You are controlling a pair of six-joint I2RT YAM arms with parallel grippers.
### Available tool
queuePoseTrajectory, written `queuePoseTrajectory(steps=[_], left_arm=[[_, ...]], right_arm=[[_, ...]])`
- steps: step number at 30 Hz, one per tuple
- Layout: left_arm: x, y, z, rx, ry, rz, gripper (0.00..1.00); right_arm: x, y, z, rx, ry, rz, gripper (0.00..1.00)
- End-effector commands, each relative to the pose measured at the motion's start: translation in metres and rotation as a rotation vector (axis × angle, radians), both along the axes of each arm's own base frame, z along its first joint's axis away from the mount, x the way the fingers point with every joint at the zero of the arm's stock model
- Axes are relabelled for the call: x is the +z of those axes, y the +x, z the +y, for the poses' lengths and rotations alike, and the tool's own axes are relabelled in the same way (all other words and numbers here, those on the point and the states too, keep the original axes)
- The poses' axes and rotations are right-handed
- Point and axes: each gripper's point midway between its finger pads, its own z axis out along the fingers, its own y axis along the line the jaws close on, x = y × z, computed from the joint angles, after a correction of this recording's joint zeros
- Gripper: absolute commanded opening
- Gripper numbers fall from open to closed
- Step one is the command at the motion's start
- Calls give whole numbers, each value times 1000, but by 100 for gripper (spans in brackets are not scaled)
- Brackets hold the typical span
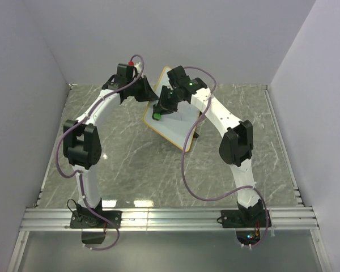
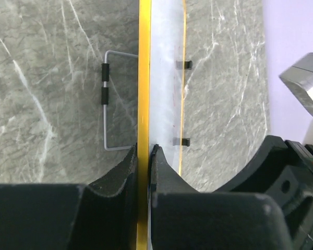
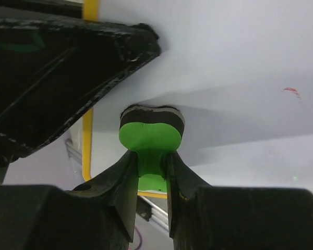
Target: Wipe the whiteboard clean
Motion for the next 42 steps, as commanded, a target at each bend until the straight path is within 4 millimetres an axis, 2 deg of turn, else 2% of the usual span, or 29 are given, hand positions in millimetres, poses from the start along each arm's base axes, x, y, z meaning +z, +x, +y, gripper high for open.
queuePoseTrajectory(steps=[1, 3, 4, 6, 7, 9, 10, 12, 13, 14, 17, 18, 19, 20, 21, 22, 23, 24, 27, 28, 30, 33, 36, 37, 39, 40, 42], left_arm=[[-18, -42, -2, -91, 99, 74, 0], [-18, -45, -1, -96, 105, 75, 0], [-19, -47, -1, -102, 104, 80, 0], [-21, -49, -1, -108, 107, 84, 0], [-22, -50, -1, -112, 106, 87, 0], [-22, -51, -2, -116, 104, 89, 0], [-20, -51, -2, -115, 104, 86, 0], [-18, -50, -3, -119, 103, 80, 0], [-18, -49, -3, -120, 103, 79, 0], [-18, -49, -4, -122, 101, 80, 0], [-18, -48, -4, -122, 100, 77, 0], [-20, -48, -5, -125, 98, 80, 0], [-20, -48, -6, -125, 97, 82, 0], [-21, -49, -8, -130, 95, 83, 0], [-22, -49, -9, -133, 93, 87, 0], [-23, -49, -11, -137, 92, 89, 0], [-24, -51, -13, -144, 92, 92, 0], [-26, -52, -15, -149, 94, 95, 0], [-29, -56, -20, -162, 99, 100, 0], [-30, -57, -21, -167, 101, 104, 0], [-30, -59, -24, -174, 108, 103, 0], [-32, -60, -23, -173, 118, 107, 0], [-32, -62, -21, -172, 127, 105, 0], [-31, -61, -20, -169, 130, 101, 0], [-30, -62, -19, -167, 134, 101, 0], [-29, -61, -19, -166, 137, 98, 0], [-28, -62, -18, -167, 138, 97, 0]], right_arm=[[-44, 3, -12, -42, -59, 101, 0], [-54, 10, -29, -82, -70, 112, 0], [-73, 5, -39, -97, -97, 154, 0], [-87, 10, -55, -134, -108, 169, 0], [-106, 8, -73, -162, -139, 208, 0], [-123, 1, -89, -170, -181, 244, 0], [-138, -10, -101, -167, -224, 279, 0], [-142, -20, -112, -161, -272, 272, 0], [-154, -34, -121, -154, -304, 305, 0], [-150, -36, -123, -151, -299, 289, 0], [-155, -44, -123, -139, -297, 311, 0], [-154, -42, -119, -133, -285, 315, 0], [-141, -30, -109, -130, -256, 281, 0], [-144, -28, -102, -114, -259, 292, 0], [-136, -22, -94, -104, -240, 281, 0], [-109, 1, -79, -98, -194, 206, 0], [-111, 4, -73, -91, -194, 223, 0], [-79, 25, -57, -90, -126, 152, 0], [-61, 52, -42, -124, -44, 116, 0], [-41, 67, -33, -143, 20, 74, 0], [-36, 76, -27, -166, 70, 61, 0], [-52, 77, -26, -190, 84, 87, 0], [-87, 66, -46, -194, -8, 156, 0], [-104, 55, -56, -184, -53, 192, 0], [-119, 52, -78, -208, -113, 208, 0], [-141, 37, -92, -210, -158, 259, 0], [-147, 30, -116, -242, -203, 275, 0]])
